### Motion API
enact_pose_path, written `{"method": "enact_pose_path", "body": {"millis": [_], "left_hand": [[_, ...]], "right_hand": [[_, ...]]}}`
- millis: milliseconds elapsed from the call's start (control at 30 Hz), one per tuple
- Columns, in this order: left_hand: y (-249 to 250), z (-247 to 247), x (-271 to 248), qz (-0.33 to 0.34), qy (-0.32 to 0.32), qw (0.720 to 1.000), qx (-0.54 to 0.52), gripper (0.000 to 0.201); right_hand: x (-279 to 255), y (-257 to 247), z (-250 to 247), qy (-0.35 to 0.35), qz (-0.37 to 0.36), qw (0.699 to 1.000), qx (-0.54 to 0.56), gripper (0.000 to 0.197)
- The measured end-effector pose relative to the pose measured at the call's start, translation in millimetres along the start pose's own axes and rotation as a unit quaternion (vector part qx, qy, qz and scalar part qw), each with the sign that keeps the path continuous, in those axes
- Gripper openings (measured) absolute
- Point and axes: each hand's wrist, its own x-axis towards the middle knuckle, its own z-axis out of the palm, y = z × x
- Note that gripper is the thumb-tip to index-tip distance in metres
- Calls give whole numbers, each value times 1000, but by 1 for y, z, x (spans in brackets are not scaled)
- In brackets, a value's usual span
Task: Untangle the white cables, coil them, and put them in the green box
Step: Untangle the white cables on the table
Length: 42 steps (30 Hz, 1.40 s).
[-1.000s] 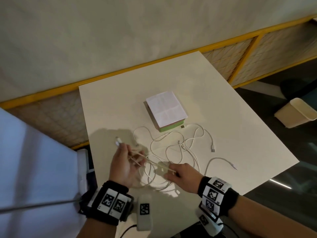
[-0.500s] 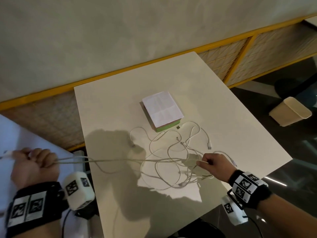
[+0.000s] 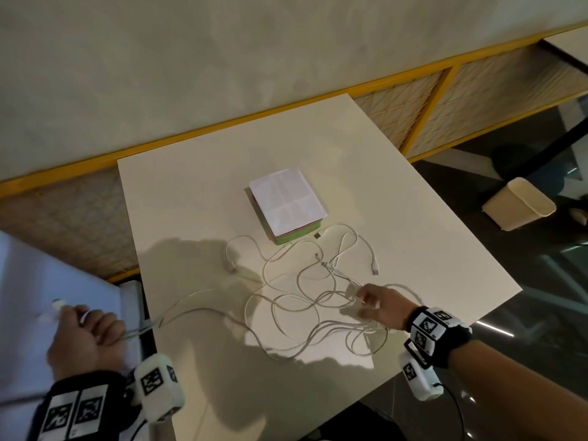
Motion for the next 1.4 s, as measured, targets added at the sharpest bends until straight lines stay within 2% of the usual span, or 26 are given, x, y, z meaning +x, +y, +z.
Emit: {"method": "enact_pose_path", "body": {"millis": [33, 67, 133, 267, 333, 533, 767, 833, 900, 933, 1000, 1067, 1133, 1267, 1333, 1400], "left_hand": [[-11, 8, 0, -42, 22, 999, 9, 28], [-18, 5, 5, -55, 60, 997, -1, 31], [-27, 4, 9, -65, 79, 995, -12, 46], [-50, 20, 4, -60, 99, 993, -25, 46], [-52, 25, 5, -63, 102, 992, -27, 43], [-51, 32, 15, -64, 102, 992, -21, 40], [-58, 50, 24, -78, 90, 993, -12, 40], [-63, 58, 23, -86, 93, 992, -5, 38], [-67, 69, 19, -88, 87, 992, 16, 36], [-70, 73, 16, -89, 85, 992, 27, 35], [-76, 84, 8, -95, 75, 992, 47, 32], [-83, 97, -4, -102, 52, 991, 69, 26], [-91, 114, -23, -113, 11, 989, 97, 22], [-107, 147, -56, -107, -74, 978, 162, 27], [-110, 151, -60, -95, -85, 977, 168, 34], [-109, 147, -60, -89, -78, 981, 156, 32]], "right_hand": [[4, -5, -3, 35, -5, 998, 45, 23], [10, -11, -6, 76, -9, 995, 66, 23], [23, -23, -9, 126, -9, 991, 42, 20], [54, -46, 6, 53, 14, 993, -101, 27], [63, -50, 11, 59, 43, 986, -151, 30], [79, -38, 17, 145, 81, 981, -99, 41], [89, -27, 20, 118, 103, 972, -174, 30], [84, -31, 18, 154, 72, 979, -111, 24], [73, -41, 17, 206, 13, 976, 72, 14], [66, -49, 17, 211, -17, 959, 187, 10], [50, -71, 14, 184, -68, 903, 381, 16], [34, -97, 12, 146, -117, 862, 471, 19], [18, -122, 12, 127, -165, 863, 460, 19], [-6, -160, 33, 102, -249, 903, 335, 21], [-12, -168, 50, 108, -273, 912, 286, 20], [-15, -165, 60, 121, -274, 919, 256, 19]]}}
